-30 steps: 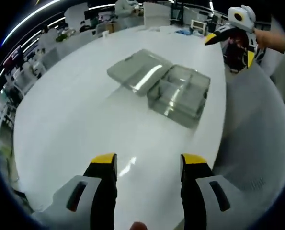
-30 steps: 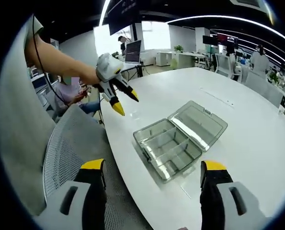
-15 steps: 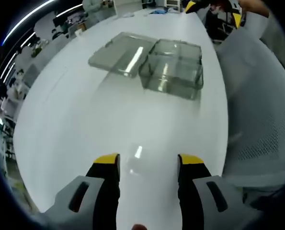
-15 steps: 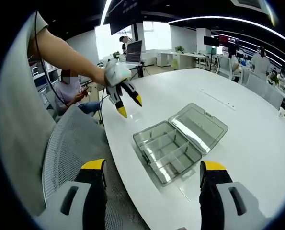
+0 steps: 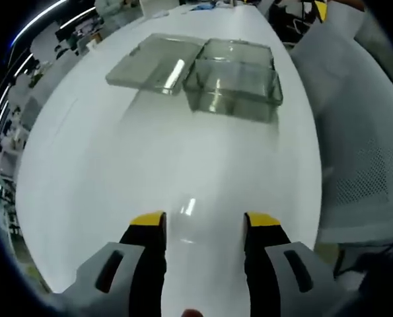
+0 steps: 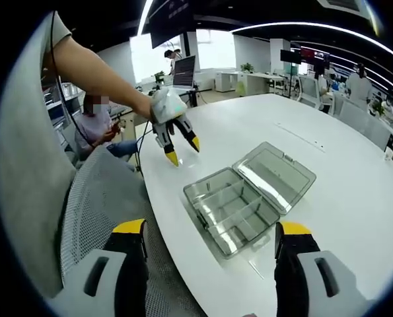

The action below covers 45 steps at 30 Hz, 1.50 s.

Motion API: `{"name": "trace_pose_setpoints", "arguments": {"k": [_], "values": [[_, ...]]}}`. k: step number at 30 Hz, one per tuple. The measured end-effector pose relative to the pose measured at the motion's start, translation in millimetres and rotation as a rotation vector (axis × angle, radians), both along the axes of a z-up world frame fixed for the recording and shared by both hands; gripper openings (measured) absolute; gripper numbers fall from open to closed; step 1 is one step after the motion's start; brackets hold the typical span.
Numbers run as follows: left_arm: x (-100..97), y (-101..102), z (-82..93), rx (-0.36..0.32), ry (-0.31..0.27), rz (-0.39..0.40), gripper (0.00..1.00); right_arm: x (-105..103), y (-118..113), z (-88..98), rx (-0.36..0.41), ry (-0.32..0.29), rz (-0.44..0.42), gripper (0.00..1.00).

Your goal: Insert the divider into the dual guide fixture by aligning both edges with the guide slots and pushing it downward to the bottom, including one-sided entry, uneven engagement, binding, and posture correction.

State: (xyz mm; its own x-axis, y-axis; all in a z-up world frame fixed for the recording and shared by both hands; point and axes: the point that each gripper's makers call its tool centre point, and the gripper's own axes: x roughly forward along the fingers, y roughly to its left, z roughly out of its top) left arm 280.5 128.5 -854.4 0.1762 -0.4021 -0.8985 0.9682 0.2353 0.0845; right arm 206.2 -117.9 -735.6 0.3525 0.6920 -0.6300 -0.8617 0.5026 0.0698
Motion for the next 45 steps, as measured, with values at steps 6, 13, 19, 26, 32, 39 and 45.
{"name": "trace_pose_setpoints", "arguments": {"k": [6,13,19,26,32,39,45], "values": [[0.8,-1.7,-6.0,0.010,0.020,-0.018,0.44,-0.8,0.0,-2.5,-0.004,0.006,0.001,0.76],[0.1,1.2,-11.2,0.027,0.030,-0.038,0.44,0.7,1.2,-4.1,-0.004,0.010,0.003,0.76],[-1.4,0.1,-11.6,0.013,0.052,-0.047,0.41,1.8,2.2,-5.0,-0.005,0.009,0.007,0.76],[0.5,-0.7,-12.7,-0.010,0.079,-0.012,0.31,1.4,3.2,-7.4,-0.006,0.013,0.011,0.75],[-0.4,-1.4,-12.6,-0.014,0.075,0.002,0.31,1.1,3.7,-7.2,-0.003,0.013,0.012,0.75],[-0.6,-2.2,-12.1,-0.004,0.070,0.013,0.30,0.5,4.7,-6.6,0.000,0.012,0.012,0.75],[-5.5,-1.7,-11.4,0.003,0.081,0.017,0.29,0.6,5.4,-5.6,0.001,0.009,0.011,0.75]]}}
